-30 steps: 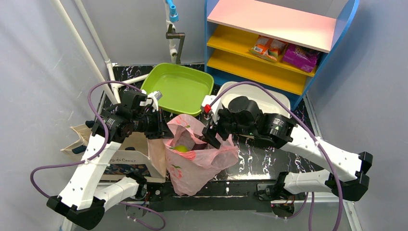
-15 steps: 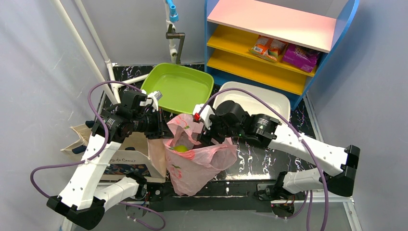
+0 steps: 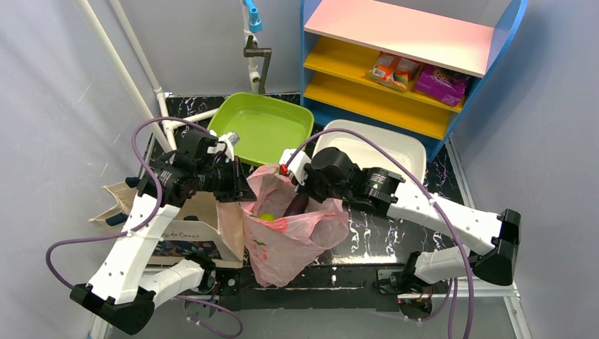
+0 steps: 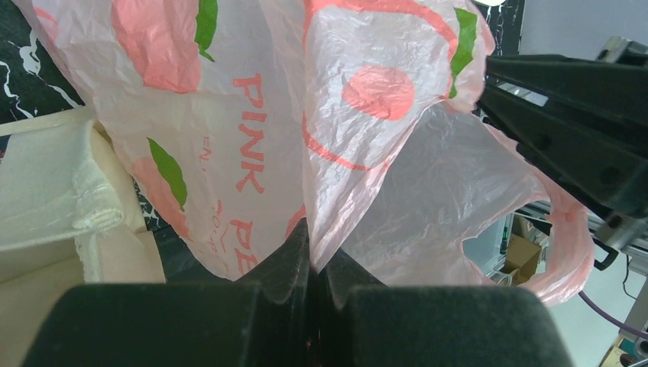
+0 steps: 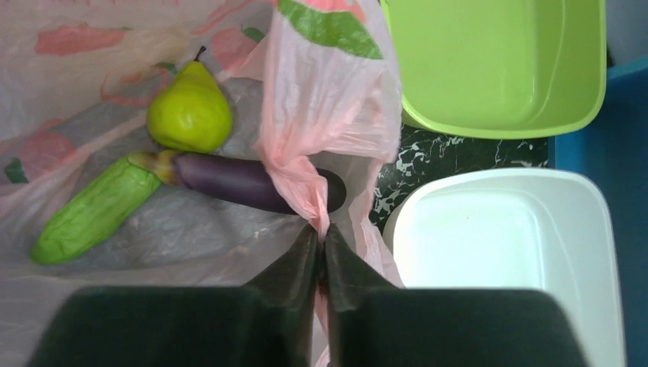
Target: Place the food into the grocery bag and tie it
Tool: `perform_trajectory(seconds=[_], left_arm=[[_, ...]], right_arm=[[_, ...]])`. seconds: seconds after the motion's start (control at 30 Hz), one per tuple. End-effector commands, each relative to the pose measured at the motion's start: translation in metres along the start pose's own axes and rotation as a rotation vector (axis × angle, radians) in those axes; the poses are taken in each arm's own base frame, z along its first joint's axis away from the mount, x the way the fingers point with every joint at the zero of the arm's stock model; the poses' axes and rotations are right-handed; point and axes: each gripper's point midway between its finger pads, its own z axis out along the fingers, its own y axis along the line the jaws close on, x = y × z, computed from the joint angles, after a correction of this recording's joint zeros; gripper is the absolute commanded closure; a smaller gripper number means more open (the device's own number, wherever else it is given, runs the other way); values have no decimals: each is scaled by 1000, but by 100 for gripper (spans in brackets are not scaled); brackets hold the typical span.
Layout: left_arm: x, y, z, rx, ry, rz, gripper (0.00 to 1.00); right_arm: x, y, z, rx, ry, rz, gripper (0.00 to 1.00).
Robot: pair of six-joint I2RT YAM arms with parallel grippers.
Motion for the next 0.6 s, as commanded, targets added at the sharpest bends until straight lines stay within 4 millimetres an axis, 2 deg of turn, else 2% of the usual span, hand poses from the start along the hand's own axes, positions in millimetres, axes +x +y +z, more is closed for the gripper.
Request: perform_trajectory(seconds=[0.0, 0.3, 0.4, 0.57], left_arm=[[-4, -3, 3, 7, 14, -4, 100], [-37, -23, 8, 39, -15, 13, 100], [-55, -33, 10, 51, -31, 20, 100], [-89, -50, 19, 63, -39, 43, 100]], right_arm=[[-31, -18, -26, 84, -113, 4, 99], [-54, -26, -87, 110, -203, 190, 99], [-62, -27, -107, 108, -240, 255, 99], [-73, -20, -124, 63, -276, 379, 99]])
